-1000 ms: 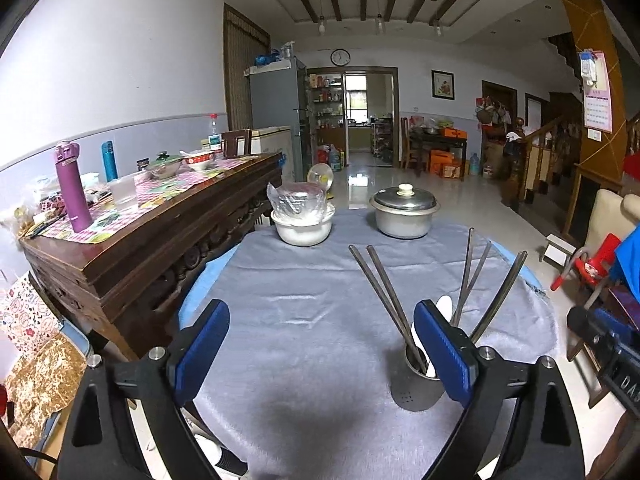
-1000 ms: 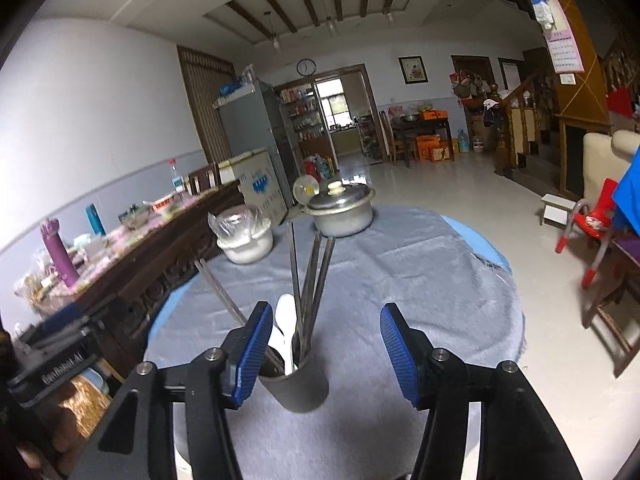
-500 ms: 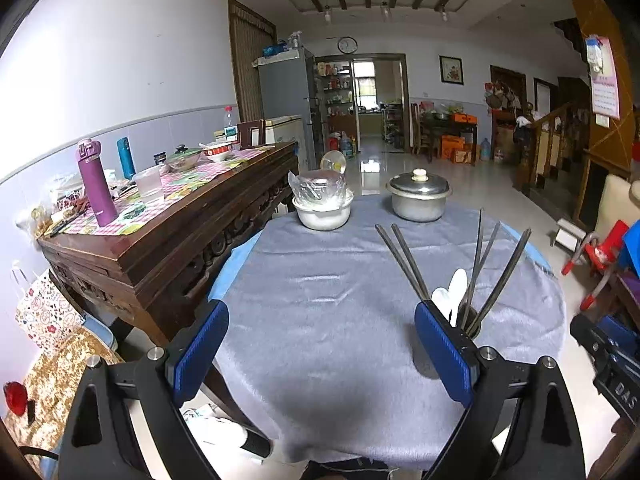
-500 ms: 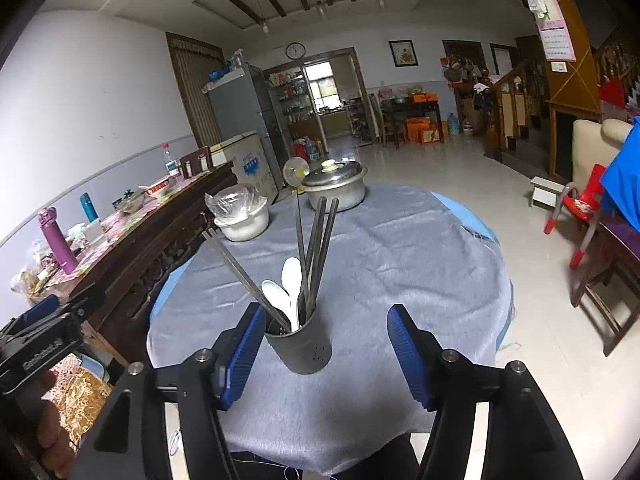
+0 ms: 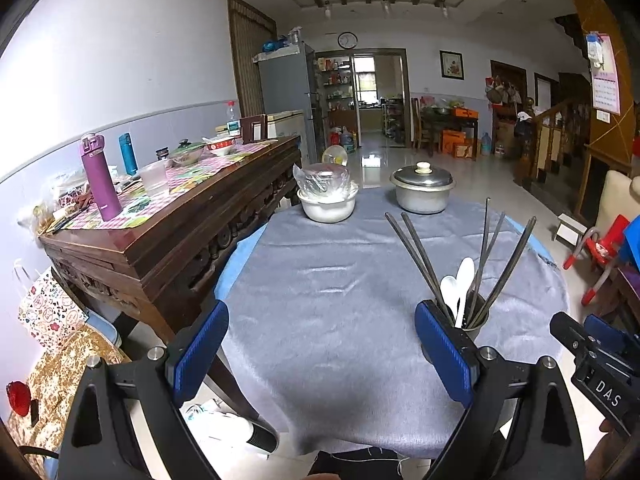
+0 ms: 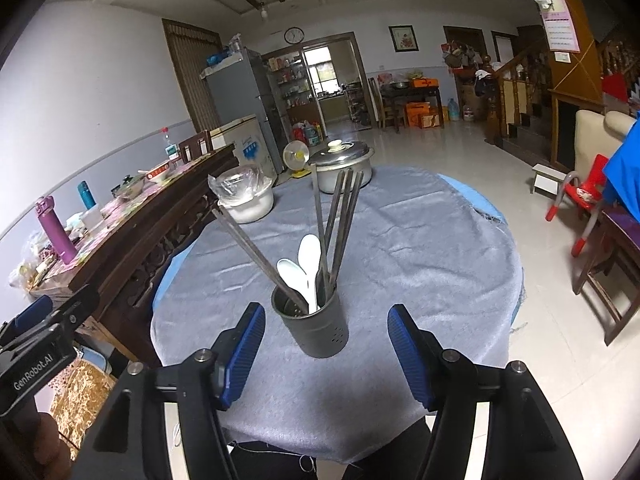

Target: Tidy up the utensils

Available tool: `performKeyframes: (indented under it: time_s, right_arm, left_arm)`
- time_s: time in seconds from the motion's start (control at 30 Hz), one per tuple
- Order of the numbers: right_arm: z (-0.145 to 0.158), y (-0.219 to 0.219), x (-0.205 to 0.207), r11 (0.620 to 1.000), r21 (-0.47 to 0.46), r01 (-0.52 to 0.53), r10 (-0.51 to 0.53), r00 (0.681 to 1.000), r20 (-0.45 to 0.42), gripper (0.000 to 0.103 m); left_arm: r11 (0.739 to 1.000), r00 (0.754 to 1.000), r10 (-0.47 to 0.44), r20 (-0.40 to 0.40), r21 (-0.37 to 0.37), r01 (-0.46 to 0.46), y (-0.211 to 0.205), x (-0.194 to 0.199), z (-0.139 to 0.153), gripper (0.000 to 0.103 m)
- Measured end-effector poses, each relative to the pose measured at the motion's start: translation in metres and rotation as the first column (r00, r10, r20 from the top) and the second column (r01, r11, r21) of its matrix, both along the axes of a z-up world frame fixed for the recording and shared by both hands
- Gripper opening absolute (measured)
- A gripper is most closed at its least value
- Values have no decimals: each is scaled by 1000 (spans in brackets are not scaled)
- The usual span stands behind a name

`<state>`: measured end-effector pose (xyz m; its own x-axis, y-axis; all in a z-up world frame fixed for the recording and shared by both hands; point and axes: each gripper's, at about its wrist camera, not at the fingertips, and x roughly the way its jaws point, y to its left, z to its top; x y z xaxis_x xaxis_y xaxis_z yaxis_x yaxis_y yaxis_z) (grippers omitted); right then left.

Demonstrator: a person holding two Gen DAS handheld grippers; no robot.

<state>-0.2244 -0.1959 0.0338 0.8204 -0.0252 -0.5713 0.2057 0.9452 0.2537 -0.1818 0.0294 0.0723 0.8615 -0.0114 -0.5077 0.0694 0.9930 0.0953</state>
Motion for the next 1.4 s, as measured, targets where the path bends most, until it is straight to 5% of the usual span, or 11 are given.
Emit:
performKeyframes:
  time_s: [1.4]
  right_arm:
    - [4,5,-4,1000,-17,1,-1,1000,18,68]
  left_arm:
    - [1000,1000,11,-2,-21,-11,5,-3,-2,94]
